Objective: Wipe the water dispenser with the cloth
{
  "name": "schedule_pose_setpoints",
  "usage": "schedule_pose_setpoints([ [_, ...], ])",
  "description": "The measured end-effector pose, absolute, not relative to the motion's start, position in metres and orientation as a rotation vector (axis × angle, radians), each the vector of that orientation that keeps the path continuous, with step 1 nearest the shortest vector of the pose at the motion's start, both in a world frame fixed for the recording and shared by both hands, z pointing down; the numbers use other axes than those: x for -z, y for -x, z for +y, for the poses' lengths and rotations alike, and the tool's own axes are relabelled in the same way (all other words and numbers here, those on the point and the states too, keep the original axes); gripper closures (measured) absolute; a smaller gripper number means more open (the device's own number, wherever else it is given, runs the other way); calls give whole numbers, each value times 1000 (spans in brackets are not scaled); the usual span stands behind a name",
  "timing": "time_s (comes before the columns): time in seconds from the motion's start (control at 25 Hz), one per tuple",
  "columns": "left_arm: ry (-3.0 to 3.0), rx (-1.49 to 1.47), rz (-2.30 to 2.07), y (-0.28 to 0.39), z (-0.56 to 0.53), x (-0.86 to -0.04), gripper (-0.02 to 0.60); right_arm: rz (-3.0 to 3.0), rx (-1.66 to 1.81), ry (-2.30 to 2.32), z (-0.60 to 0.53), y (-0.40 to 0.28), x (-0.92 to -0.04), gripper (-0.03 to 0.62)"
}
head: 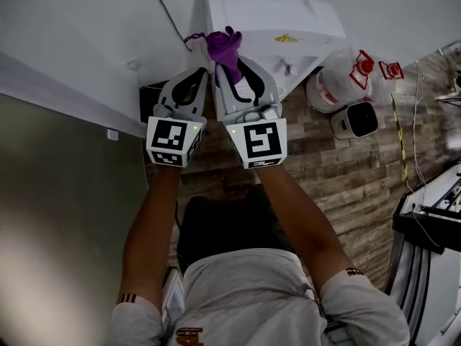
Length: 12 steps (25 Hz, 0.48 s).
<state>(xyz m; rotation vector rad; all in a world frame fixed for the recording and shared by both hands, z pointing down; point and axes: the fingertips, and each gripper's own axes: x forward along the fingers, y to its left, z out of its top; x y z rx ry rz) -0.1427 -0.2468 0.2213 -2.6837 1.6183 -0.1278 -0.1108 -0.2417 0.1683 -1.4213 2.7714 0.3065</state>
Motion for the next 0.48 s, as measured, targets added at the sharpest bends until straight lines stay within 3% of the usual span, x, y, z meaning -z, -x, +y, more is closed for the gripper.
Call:
schedule_pose_setpoints([
  [0.48, 2681, 88, 1546, 126, -278, -248, 583, 2728, -400, 1482, -270, 94, -186, 497],
])
